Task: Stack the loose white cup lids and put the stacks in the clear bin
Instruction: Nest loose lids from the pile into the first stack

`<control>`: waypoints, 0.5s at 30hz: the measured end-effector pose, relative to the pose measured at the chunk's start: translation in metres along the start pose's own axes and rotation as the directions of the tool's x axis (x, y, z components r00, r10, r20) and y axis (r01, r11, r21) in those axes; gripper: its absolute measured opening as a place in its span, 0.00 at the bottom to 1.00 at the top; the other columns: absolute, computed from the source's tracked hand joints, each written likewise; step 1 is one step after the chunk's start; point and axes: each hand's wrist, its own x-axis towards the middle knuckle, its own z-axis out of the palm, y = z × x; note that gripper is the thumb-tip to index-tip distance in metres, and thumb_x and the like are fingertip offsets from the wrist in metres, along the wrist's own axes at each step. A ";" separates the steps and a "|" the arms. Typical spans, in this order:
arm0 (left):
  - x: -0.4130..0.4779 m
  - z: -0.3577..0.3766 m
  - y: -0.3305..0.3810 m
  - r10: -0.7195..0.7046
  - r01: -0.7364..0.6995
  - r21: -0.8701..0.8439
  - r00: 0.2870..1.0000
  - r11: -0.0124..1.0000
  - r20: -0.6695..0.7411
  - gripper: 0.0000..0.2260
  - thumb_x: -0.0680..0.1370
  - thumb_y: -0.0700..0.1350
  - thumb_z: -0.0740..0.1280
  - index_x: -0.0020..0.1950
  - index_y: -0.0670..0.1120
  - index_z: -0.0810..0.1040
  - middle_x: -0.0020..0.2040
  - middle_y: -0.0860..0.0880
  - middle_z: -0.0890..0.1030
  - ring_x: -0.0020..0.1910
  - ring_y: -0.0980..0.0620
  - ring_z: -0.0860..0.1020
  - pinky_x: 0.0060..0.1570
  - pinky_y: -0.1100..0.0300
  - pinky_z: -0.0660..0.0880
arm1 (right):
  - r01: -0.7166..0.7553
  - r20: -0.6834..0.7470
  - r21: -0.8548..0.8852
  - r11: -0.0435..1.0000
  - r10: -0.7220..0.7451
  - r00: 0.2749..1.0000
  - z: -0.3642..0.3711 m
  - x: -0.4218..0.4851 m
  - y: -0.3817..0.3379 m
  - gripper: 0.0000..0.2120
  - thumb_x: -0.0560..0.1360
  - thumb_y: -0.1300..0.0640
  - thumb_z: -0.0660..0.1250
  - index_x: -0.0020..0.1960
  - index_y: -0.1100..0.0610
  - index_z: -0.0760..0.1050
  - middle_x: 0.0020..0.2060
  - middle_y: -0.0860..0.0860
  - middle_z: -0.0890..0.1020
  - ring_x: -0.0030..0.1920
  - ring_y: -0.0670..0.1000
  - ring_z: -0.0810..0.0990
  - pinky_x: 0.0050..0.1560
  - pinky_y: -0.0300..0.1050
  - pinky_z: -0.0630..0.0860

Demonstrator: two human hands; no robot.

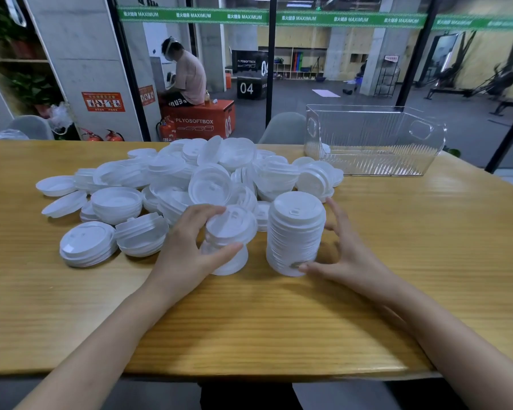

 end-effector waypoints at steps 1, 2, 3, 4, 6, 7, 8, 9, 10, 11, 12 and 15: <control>0.003 0.001 0.006 0.001 -0.002 -0.046 1.000 0.999 -0.014 0.26 0.69 0.58 0.77 0.64 0.55 0.76 0.62 0.61 0.75 0.61 0.69 0.71 0.57 0.78 0.65 | 0.024 -0.062 -0.006 1.000 -0.024 0.998 -0.004 -0.002 -0.003 0.53 0.61 0.33 0.72 0.78 0.42 0.47 0.67 0.31 0.68 0.71 0.39 0.64 0.74 0.46 0.58; 0.006 0.002 0.013 0.000 -0.002 -0.093 1.000 0.996 -0.022 0.25 0.68 0.60 0.75 0.63 0.57 0.76 0.61 0.62 0.75 0.61 0.69 0.72 0.58 0.76 0.67 | 0.049 -0.129 -0.011 0.999 -0.050 0.990 -0.007 -0.003 -0.005 0.50 0.64 0.33 0.70 0.78 0.45 0.50 0.67 0.37 0.70 0.72 0.42 0.64 0.74 0.45 0.58; 0.010 0.003 0.020 0.000 -0.004 -0.132 1.000 0.991 -0.023 0.25 0.67 0.61 0.74 0.62 0.59 0.76 0.60 0.62 0.76 0.61 0.68 0.73 0.59 0.74 0.68 | 0.081 -0.185 -0.009 0.997 -0.081 0.979 -0.008 -0.004 -0.007 0.46 0.67 0.34 0.68 0.78 0.48 0.53 0.68 0.42 0.71 0.72 0.44 0.66 0.73 0.44 0.59; 0.014 0.006 0.027 0.007 -0.010 -0.162 1.000 0.987 -0.019 0.24 0.67 0.61 0.73 0.62 0.59 0.76 0.60 0.62 0.77 0.61 0.66 0.73 0.59 0.72 0.69 | 0.114 -0.225 0.000 0.993 -0.111 0.968 -0.009 -0.005 -0.008 0.42 0.70 0.36 0.66 0.77 0.50 0.56 0.68 0.45 0.72 0.71 0.45 0.67 0.73 0.45 0.60; 0.022 0.014 0.042 0.037 -0.037 -0.199 0.999 0.979 -0.003 0.25 0.67 0.62 0.73 0.62 0.58 0.76 0.60 0.60 0.78 0.61 0.65 0.74 0.60 0.69 0.70 | 0.150 -0.268 0.002 0.989 -0.144 0.953 -0.007 -0.007 -0.009 0.36 0.73 0.38 0.64 0.75 0.50 0.60 0.67 0.44 0.73 0.70 0.47 0.69 0.72 0.46 0.63; 0.025 0.019 0.048 0.055 -0.052 -0.209 0.998 0.977 0.008 0.26 0.67 0.63 0.72 0.63 0.57 0.76 0.60 0.60 0.78 0.61 0.64 0.75 0.61 0.69 0.70 | 0.157 -0.276 -0.005 0.988 -0.152 0.949 -0.006 -0.008 -0.009 0.33 0.74 0.38 0.64 0.74 0.49 0.61 0.67 0.43 0.73 0.70 0.47 0.69 0.71 0.45 0.64; 0.029 0.024 0.053 0.074 -0.067 -0.216 0.997 0.974 0.022 0.27 0.66 0.63 0.71 0.63 0.56 0.76 0.60 0.60 0.78 0.61 0.64 0.75 0.61 0.68 0.70 | 0.164 -0.277 -0.010 0.986 -0.161 0.947 -0.006 -0.008 -0.008 0.31 0.74 0.39 0.63 0.73 0.48 0.61 0.67 0.41 0.73 0.69 0.47 0.70 0.70 0.43 0.64; 0.032 0.029 0.057 0.089 -0.078 -0.216 0.995 0.973 0.038 0.27 0.66 0.63 0.71 0.62 0.55 0.76 0.59 0.60 0.78 0.61 0.63 0.75 0.62 0.67 0.70 | 0.170 -0.277 -0.016 0.985 -0.168 0.946 -0.006 -0.009 -0.008 0.30 0.74 0.39 0.63 0.73 0.47 0.62 0.67 0.39 0.72 0.69 0.47 0.70 0.69 0.40 0.64; 0.034 0.033 0.060 0.100 -0.085 -0.212 0.993 0.974 0.058 0.27 0.66 0.63 0.71 0.62 0.55 0.77 0.59 0.60 0.78 0.61 0.63 0.75 0.62 0.66 0.70 | 0.173 -0.279 -0.024 0.985 -0.173 0.945 -0.006 -0.009 -0.007 0.28 0.75 0.40 0.63 0.72 0.47 0.63 0.66 0.37 0.72 0.68 0.48 0.70 0.68 0.37 0.64; 0.036 0.037 0.062 0.105 -0.087 -0.205 0.992 0.975 0.077 0.27 0.67 0.63 0.71 0.62 0.55 0.76 0.59 0.61 0.78 0.61 0.63 0.75 0.63 0.66 0.70 | 0.174 -0.281 -0.036 0.984 -0.177 0.943 -0.007 -0.009 -0.007 0.27 0.75 0.40 0.63 0.71 0.46 0.63 0.66 0.37 0.72 0.67 0.48 0.71 0.67 0.35 0.63; 0.037 0.040 0.063 0.109 -0.089 -0.198 0.990 0.976 0.093 0.26 0.67 0.62 0.72 0.62 0.54 0.76 0.59 0.61 0.78 0.61 0.63 0.75 0.63 0.66 0.70 | 0.173 -0.282 -0.046 0.984 -0.179 0.943 -0.007 -0.010 -0.006 0.26 0.75 0.40 0.63 0.71 0.45 0.63 0.66 0.37 0.72 0.66 0.48 0.71 0.66 0.33 0.63; 0.039 0.045 0.063 0.115 -0.091 -0.187 0.986 0.978 0.119 0.26 0.68 0.58 0.76 0.63 0.51 0.77 0.59 0.61 0.78 0.61 0.64 0.74 0.63 0.67 0.69 | 0.167 -0.260 -0.051 0.985 -0.175 0.950 -0.007 -0.011 -0.004 0.26 0.75 0.40 0.63 0.70 0.45 0.64 0.66 0.40 0.72 0.66 0.48 0.71 0.65 0.33 0.63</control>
